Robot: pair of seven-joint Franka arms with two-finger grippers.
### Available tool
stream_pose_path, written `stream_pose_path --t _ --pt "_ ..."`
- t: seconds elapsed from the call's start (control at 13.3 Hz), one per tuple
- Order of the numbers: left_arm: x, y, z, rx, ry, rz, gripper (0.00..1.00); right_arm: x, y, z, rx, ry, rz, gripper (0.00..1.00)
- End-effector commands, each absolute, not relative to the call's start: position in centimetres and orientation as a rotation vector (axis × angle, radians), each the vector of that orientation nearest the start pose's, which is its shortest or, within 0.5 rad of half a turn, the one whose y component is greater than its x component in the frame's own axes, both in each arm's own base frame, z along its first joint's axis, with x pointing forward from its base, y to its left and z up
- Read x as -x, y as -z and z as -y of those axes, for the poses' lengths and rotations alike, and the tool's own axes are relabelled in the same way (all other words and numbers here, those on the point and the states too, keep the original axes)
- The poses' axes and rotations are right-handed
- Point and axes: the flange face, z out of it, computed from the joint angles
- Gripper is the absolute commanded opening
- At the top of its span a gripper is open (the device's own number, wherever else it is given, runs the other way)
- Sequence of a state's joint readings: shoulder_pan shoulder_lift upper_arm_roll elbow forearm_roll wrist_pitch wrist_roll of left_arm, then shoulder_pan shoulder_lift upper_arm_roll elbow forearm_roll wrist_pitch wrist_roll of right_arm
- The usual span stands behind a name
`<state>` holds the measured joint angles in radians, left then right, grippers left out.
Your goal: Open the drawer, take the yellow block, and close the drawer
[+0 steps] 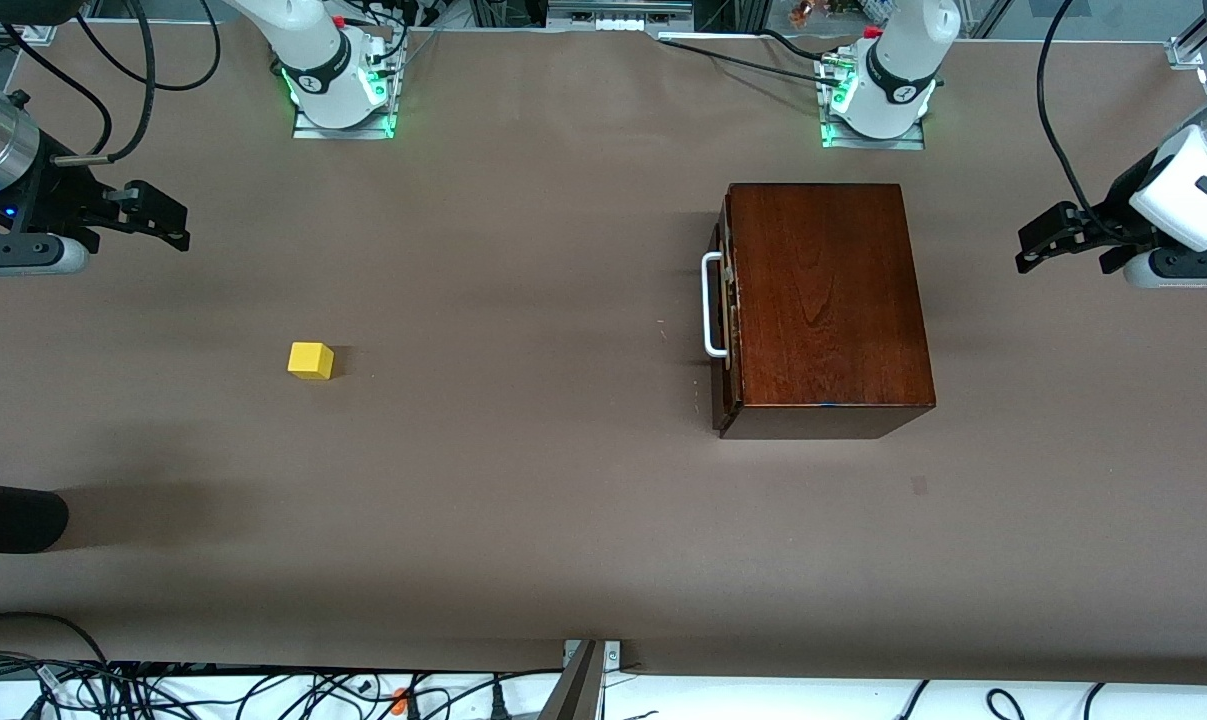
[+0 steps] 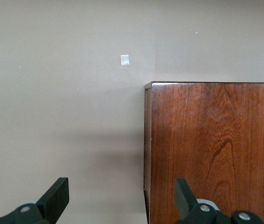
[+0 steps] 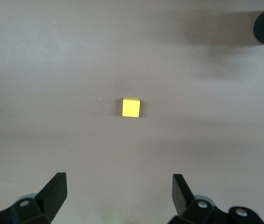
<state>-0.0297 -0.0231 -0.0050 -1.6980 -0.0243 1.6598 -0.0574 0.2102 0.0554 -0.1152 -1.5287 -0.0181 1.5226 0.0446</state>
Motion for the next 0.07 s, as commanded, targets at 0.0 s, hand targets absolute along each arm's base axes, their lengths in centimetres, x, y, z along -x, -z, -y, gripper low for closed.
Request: stream_pose_path --t 0.0 --pt "-54.28 -58.69 2.78 3.179 -0.057 0.025 1.00 -56.57 -61.49 -5.36 3.157 -0.075 0.058 1.00"
